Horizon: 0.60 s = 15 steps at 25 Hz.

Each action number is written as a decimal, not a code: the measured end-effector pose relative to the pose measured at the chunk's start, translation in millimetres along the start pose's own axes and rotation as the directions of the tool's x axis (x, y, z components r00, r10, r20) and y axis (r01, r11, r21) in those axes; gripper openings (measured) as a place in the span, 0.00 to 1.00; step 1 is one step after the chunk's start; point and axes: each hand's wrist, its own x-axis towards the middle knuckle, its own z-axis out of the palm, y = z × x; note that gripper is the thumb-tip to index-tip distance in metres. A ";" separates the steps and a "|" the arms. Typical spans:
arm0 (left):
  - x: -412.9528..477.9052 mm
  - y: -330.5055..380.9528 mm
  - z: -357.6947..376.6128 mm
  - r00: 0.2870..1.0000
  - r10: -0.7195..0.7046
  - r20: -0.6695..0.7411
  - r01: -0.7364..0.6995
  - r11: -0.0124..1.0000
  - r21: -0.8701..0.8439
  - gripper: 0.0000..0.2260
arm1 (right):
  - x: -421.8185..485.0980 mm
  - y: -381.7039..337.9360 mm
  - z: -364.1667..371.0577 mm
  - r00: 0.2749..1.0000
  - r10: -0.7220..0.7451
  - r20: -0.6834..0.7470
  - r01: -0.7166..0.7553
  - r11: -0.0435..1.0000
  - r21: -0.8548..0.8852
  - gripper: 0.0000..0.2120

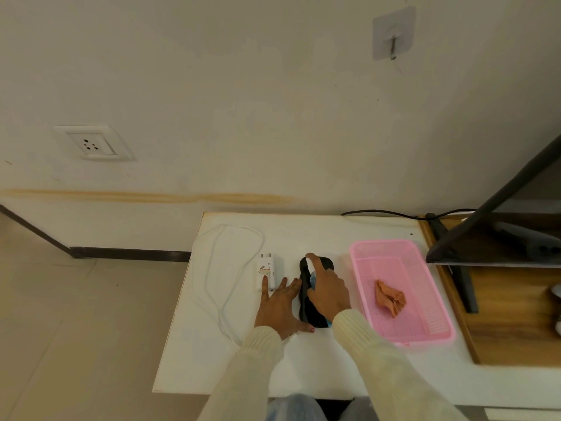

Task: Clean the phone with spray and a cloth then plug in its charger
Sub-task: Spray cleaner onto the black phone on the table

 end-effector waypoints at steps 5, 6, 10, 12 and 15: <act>0.2 0.3 -0.8 1.000 -0.001 -0.003 0.001 1.000 0.021 0.51 | -0.4 -0.2 -0.5 1.000 -0.012 -0.003 0.012 1.000 0.006 0.34; 0.1 0.6 -1.1 1.000 -0.002 -0.002 0.002 1.000 0.025 0.51 | -0.8 -0.4 -1.0 1.000 -0.016 0.000 0.016 1.000 -0.004 0.35; 0.2 1.6 -1.7 1.000 -0.008 0.006 0.008 1.000 0.026 0.51 | -3.9 2.4 -2.5 1.000 -0.008 0.003 0.008 1.000 -0.024 0.38; 0.0 2.6 -3.0 1.000 -0.008 0.005 0.007 0.999 0.032 0.50 | -6.2 5.6 -2.7 1.000 0.003 -0.002 -0.003 1.000 -0.009 0.38; -0.5 3.5 -4.0 1.000 -0.006 0.010 0.006 1.000 0.019 0.50 | -8.7 9.6 -3.2 1.000 0.013 -0.001 -0.013 1.000 0.005 0.37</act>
